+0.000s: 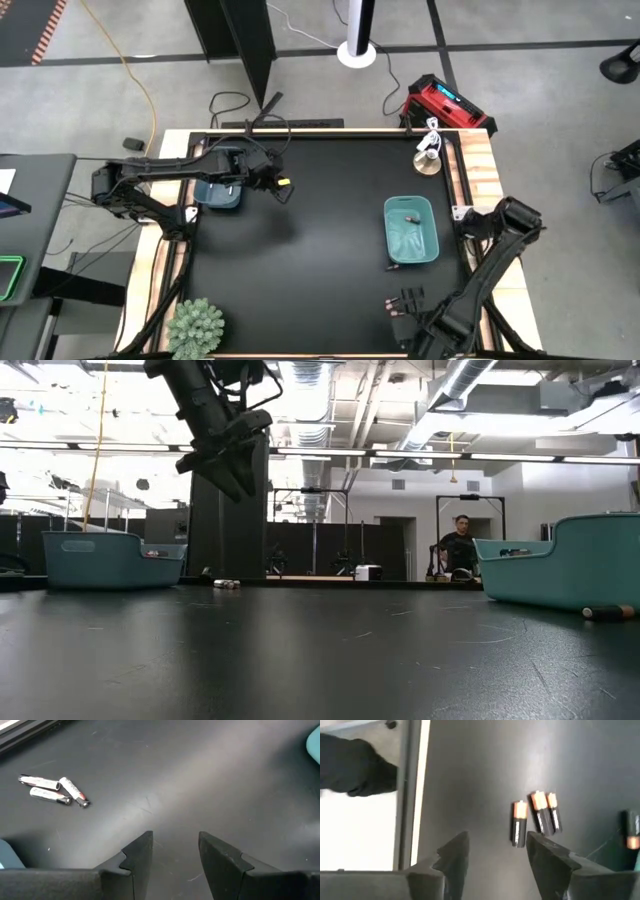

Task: Sort batteries
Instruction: Put the brown battery into the green bin

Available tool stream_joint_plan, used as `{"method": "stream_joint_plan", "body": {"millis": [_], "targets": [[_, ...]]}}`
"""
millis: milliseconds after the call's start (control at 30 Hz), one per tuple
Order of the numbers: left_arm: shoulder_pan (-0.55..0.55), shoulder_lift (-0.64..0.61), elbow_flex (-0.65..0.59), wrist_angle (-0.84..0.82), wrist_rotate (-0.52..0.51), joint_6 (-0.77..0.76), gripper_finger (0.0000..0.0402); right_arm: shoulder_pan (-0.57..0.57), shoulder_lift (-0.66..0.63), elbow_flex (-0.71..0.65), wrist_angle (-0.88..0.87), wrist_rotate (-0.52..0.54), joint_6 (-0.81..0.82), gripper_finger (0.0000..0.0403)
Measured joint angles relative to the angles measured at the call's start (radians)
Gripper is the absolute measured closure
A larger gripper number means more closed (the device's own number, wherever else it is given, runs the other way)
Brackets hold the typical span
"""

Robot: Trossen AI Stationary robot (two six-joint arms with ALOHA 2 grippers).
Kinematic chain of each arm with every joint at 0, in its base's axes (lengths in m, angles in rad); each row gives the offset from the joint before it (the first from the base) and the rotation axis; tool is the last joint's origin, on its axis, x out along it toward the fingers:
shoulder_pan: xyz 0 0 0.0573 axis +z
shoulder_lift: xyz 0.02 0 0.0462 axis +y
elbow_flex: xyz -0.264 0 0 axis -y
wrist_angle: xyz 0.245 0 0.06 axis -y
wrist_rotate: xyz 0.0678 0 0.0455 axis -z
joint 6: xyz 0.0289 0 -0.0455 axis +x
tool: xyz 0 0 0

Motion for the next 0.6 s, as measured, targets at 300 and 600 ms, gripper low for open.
{"method": "stream_joint_plan", "body": {"millis": [300,600], "targets": [[-0.02,0.0,0.0,0.0,0.0,-0.005,0.0249,-0.002,0.0,-0.101,0.072,0.051,0.072,0.017],[-0.019,0.0,0.0,0.001,-0.01,-0.005,0.0249,-0.014,0.0,-0.174,0.167,0.052,0.093,0.017]]}}
